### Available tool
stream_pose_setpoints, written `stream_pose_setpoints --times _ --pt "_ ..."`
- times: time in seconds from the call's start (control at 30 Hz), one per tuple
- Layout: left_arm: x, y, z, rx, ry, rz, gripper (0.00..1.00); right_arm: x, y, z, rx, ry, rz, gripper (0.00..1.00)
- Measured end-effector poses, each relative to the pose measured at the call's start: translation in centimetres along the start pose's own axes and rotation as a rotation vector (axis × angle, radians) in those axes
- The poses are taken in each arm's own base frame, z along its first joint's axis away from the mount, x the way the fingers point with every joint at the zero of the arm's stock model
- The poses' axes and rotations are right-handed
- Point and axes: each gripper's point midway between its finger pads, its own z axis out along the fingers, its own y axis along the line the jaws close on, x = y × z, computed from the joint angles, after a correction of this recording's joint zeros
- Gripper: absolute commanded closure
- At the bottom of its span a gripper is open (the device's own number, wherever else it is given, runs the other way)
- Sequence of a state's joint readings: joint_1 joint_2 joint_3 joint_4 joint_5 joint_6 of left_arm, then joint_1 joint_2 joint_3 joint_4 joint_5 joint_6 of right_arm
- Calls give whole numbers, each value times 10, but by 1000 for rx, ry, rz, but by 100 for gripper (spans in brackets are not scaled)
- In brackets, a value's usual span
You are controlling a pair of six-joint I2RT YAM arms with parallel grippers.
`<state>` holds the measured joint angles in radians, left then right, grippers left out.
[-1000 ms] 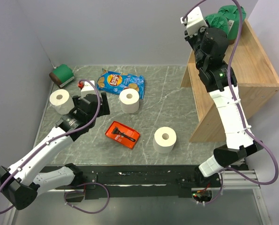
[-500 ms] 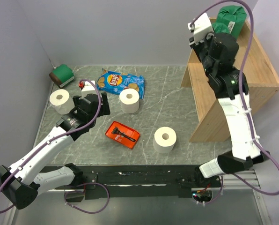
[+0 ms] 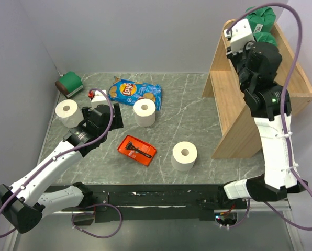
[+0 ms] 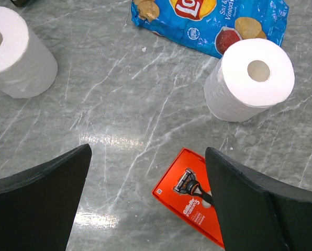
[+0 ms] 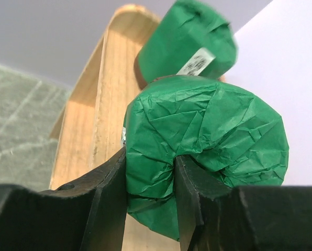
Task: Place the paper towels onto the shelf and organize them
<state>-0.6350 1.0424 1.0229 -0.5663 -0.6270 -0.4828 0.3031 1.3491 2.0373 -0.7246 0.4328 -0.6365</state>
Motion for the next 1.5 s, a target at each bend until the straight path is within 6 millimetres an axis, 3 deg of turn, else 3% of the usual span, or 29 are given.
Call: stream_pose_setpoints --times 0.17,0.23,0.4,0.8,0.97,1.1,1.23,1.37,1.5 --pt "0 0 0 0 0 0 4 10 7 11 -15 43 -28 53" --pt "0 0 0 0 0 0 4 12 3 11 -7 45 -26 41" --pt "0 0 0 0 0 0 4 19 -17 15 53 72 -27 31" --pt "0 0 0 0 0 0 4 -24 -54 3 129 -66 25 23" --pt "0 0 0 0 0 0 4 -27 -52 3 118 -82 45 23" --pt "0 0 0 0 0 0 4 -26 -42 3 74 -86 84 23" --pt "0 0 0 0 0 0 4 -24 -20 -1 -6 -89 150 22" --pt "0 -1 -1 8 2 -4 3 -24 27 -19 -159 -108 235 21" --pt "-5 1 -3 30 -6 -39 4 -16 93 -51 -348 -120 292 19"
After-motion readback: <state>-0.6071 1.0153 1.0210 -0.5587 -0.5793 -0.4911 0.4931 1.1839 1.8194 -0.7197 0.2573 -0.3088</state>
